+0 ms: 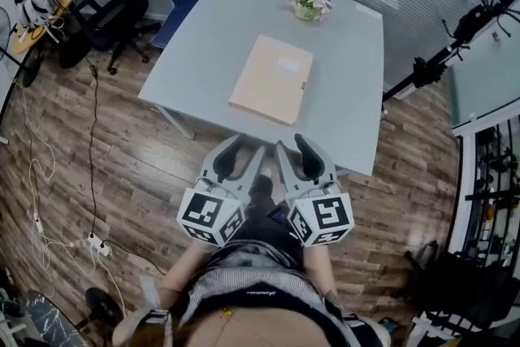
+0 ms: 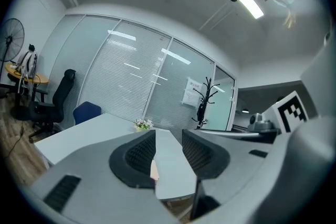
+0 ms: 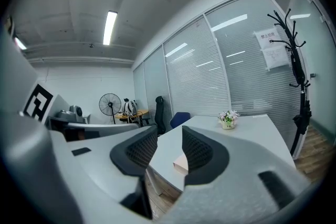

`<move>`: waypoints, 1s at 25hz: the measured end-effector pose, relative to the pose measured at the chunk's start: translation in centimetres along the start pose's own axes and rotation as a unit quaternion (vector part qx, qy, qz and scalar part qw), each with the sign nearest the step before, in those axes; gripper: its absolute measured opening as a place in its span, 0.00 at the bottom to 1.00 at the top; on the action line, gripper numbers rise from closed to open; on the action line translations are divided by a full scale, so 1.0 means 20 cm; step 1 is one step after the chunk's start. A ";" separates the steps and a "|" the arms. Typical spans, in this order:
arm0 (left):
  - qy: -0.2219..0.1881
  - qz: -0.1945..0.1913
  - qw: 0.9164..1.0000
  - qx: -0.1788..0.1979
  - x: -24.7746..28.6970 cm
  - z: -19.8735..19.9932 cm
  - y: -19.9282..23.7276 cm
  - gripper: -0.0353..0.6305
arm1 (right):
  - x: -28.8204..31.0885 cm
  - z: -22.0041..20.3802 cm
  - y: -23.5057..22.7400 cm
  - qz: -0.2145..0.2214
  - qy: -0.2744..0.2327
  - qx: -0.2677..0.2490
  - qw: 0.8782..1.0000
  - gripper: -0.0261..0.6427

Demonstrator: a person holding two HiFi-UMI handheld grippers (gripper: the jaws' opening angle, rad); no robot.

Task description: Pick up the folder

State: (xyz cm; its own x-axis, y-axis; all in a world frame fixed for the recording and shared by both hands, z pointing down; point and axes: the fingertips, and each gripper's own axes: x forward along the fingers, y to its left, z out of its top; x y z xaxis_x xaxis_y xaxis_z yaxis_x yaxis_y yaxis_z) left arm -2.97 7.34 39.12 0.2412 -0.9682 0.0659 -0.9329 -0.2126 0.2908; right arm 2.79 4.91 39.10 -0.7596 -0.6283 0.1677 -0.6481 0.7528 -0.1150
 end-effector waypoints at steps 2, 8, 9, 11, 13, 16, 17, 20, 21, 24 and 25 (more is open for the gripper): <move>0.002 0.005 1.000 -0.002 0.03 0.00 0.04 0.26 | 0.05 0.00 -0.01 0.005 0.002 0.000 1.000 0.26; -0.002 0.021 1.000 -0.012 0.16 0.03 0.21 0.26 | 0.27 0.03 -0.07 0.018 0.005 -0.005 1.000 0.26; -0.002 0.022 1.000 -0.015 0.19 0.03 0.24 0.26 | 0.31 0.04 -0.08 0.021 0.006 -0.005 1.000 0.26; -0.001 0.026 1.000 -0.016 0.25 0.05 0.31 0.26 | 0.41 0.06 -0.09 0.026 0.007 -0.006 1.000 0.26; 0.000 0.029 0.999 -0.016 0.33 0.08 0.38 0.26 | 0.50 0.08 -0.12 0.032 0.009 -0.006 0.999 0.26; 0.005 0.027 0.999 -0.017 0.48 0.11 0.45 0.26 | 0.63 0.12 -0.19 0.037 0.015 -0.006 0.999 0.26; 0.008 0.025 1.000 -0.016 0.53 0.12 0.46 0.26 | 0.67 0.13 -0.22 0.037 0.015 -0.006 0.999 0.26; 0.019 0.017 1.000 -0.012 0.68 0.13 0.51 0.26 | 0.77 0.15 -0.30 0.038 0.012 -0.003 0.999 0.26; 0.023 0.013 1.000 -0.013 0.73 0.14 0.52 0.26 | 0.80 0.16 -0.32 0.038 0.013 -0.002 0.999 0.26; 0.037 0.001 0.999 -0.013 0.86 0.13 0.53 0.26 | 0.87 0.16 -0.42 0.032 0.015 0.007 0.999 0.27; 0.042 -0.003 0.999 -0.014 0.90 0.12 0.53 0.26 | 0.89 0.16 -0.46 0.028 0.017 0.011 0.999 0.27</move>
State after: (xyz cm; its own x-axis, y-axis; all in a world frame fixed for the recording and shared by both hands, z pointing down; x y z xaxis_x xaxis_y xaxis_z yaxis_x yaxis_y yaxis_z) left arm -9.25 -12.74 41.07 0.2695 -0.9521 0.1443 -0.9238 -0.2133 0.3181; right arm -4.96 -13.78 40.03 -0.7925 -0.5784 0.1933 -0.6062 0.7818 -0.1460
